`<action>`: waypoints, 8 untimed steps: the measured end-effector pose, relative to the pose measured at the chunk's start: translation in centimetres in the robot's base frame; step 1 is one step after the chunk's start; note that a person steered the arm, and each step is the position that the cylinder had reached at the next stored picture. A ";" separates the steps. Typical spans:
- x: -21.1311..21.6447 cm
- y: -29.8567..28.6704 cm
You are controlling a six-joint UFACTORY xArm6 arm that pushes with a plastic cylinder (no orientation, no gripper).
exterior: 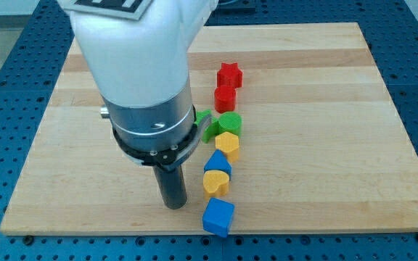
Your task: Move the blue triangle above to the yellow heart
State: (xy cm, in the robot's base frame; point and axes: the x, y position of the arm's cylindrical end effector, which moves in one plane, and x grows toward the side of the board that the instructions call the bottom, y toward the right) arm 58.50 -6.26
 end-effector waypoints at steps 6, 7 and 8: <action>0.0 3.4; 0.0 3.7; 0.0 3.3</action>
State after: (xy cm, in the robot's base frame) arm 58.48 -2.99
